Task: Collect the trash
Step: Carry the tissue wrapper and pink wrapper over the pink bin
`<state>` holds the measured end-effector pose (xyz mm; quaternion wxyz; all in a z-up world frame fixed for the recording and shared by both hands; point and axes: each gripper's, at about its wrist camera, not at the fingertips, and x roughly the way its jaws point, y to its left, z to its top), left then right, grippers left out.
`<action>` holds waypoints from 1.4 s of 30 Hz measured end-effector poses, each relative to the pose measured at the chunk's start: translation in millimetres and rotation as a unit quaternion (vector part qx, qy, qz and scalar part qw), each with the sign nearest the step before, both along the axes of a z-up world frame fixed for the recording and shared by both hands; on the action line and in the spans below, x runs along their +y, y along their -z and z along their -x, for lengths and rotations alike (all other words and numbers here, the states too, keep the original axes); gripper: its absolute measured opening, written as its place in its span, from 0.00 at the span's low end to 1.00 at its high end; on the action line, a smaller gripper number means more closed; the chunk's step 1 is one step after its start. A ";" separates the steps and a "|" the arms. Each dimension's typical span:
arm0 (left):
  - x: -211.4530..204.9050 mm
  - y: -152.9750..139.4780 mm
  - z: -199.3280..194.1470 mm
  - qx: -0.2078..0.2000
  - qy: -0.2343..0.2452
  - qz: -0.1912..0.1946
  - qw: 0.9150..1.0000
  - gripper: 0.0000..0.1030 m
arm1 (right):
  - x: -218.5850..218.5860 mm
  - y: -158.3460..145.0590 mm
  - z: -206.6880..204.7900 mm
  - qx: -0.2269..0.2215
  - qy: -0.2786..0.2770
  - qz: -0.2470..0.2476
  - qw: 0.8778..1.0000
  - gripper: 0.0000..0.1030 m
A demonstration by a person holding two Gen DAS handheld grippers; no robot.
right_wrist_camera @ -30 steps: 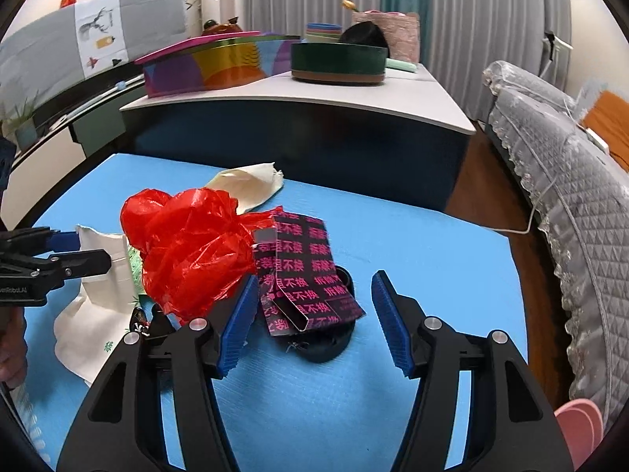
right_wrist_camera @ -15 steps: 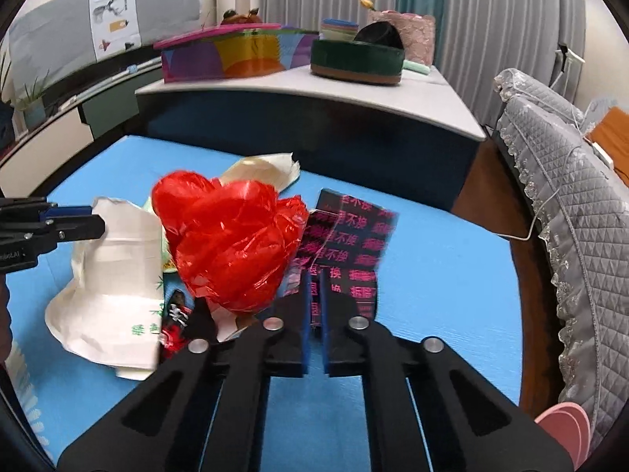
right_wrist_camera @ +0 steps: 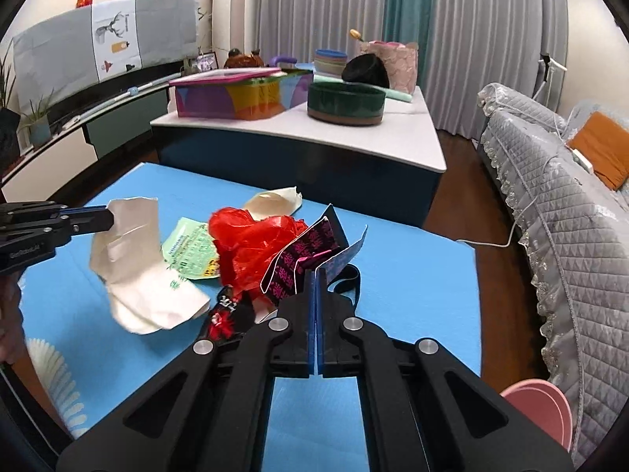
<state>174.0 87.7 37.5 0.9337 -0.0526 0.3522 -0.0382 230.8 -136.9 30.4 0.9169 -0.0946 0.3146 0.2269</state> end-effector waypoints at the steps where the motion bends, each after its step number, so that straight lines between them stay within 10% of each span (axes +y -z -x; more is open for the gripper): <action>1: -1.3 -2.5 1.6 -0.002 0.000 0.000 1.000 0.04 | -1.4 -2.2 3.0 -0.001 0.001 -0.002 1.000 0.00; 42: -165.9 -19.1 -1.6 -0.077 0.121 0.001 0.990 0.03 | -160.5 -26.2 58.4 -0.008 0.196 -0.031 0.980 0.00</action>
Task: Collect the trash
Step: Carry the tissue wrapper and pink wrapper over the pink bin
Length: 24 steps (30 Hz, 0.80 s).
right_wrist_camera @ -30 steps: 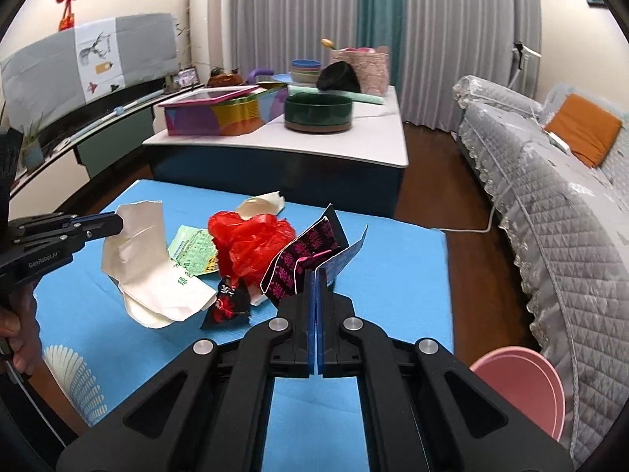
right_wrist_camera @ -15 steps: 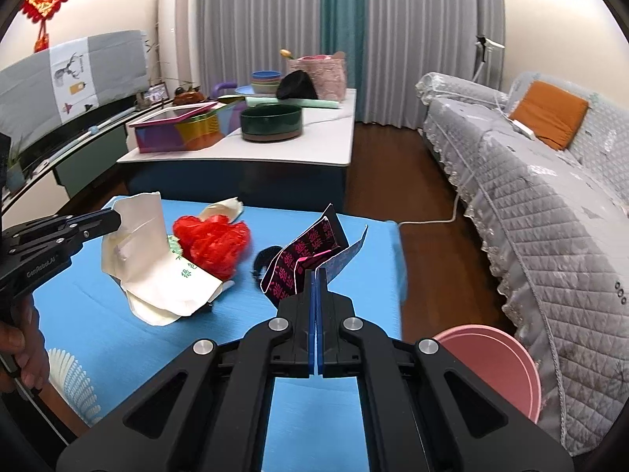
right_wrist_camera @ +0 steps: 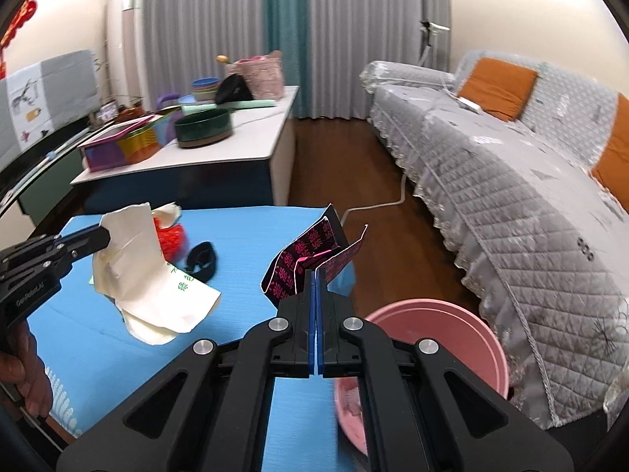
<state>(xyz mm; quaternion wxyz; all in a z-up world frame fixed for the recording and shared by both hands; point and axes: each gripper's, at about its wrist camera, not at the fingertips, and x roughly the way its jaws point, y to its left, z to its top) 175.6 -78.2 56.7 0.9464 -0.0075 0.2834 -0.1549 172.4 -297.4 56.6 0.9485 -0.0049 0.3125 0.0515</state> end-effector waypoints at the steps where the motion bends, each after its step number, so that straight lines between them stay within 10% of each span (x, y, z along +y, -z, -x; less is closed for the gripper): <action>1: -5.0 0.6 -0.9 0.000 0.004 0.000 1.000 0.03 | -3.7 0.2 0.9 0.000 0.004 0.000 1.000 0.00; 24: -102.5 13.5 -10.8 0.001 0.089 -0.003 0.996 0.03 | -100.6 21.4 7.6 0.016 0.110 -0.009 0.994 0.00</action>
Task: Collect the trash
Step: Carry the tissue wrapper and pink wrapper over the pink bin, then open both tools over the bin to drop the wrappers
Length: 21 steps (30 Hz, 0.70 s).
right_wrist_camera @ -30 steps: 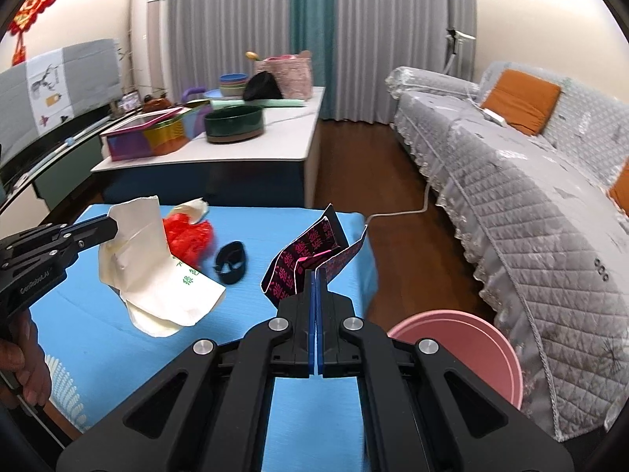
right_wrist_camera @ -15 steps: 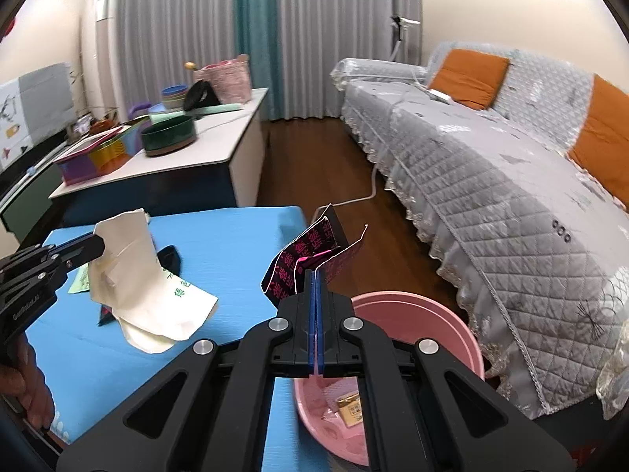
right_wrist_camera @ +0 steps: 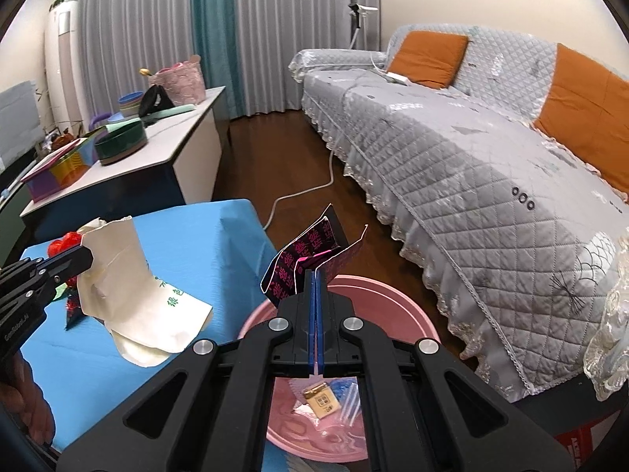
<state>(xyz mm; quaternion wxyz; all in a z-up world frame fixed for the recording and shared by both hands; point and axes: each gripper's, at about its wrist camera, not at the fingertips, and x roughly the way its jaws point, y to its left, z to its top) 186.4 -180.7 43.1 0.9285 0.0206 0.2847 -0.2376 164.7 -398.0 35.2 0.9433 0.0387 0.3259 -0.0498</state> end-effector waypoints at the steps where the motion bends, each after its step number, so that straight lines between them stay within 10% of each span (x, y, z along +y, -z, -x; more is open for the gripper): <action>1: -4.8 0.2 1.5 0.000 0.004 0.000 1.000 0.03 | -2.6 0.7 1.0 0.001 0.002 0.000 1.000 0.00; 21: -73.3 18.0 8.1 0.019 0.070 -0.014 0.997 0.03 | -46.7 27.4 14.1 0.032 0.025 0.002 0.999 0.01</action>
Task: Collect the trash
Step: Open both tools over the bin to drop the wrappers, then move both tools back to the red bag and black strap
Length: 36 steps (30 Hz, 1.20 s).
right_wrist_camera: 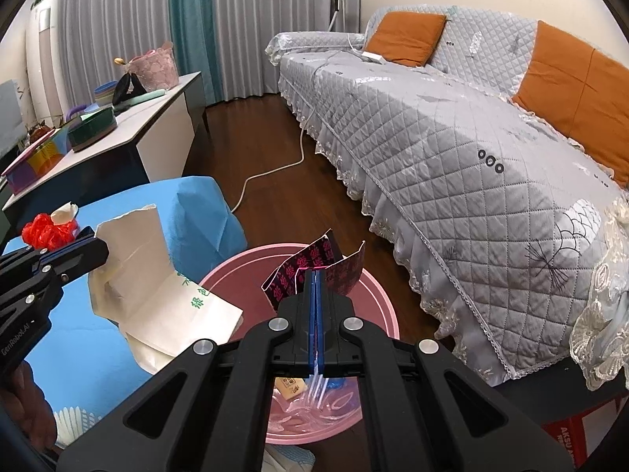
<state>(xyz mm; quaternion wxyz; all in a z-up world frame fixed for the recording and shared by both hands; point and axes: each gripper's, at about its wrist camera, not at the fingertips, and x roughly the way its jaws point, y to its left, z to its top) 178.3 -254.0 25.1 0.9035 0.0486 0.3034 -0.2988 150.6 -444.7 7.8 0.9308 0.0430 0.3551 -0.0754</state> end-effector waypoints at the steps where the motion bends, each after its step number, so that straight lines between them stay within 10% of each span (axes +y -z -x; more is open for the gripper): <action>1: -1.8 1.1 -0.1 0.003 0.003 -0.002 1.000 0.03 | -0.3 0.9 0.1 0.002 -0.002 -0.002 1.000 0.01; 5: -6.6 4.6 -2.0 0.010 0.006 -0.007 1.000 0.09 | -0.1 6.6 -2.3 0.018 -0.008 -0.003 1.000 0.07; 9: -1.3 4.6 -5.0 0.020 0.002 0.003 1.000 0.17 | -5.0 5.5 0.3 0.015 0.004 -0.008 1.000 0.38; 36: 115.4 -16.7 -13.6 0.023 -0.117 0.030 0.992 0.21 | 99.2 -39.5 -17.6 -0.054 -0.081 -0.001 0.995 0.39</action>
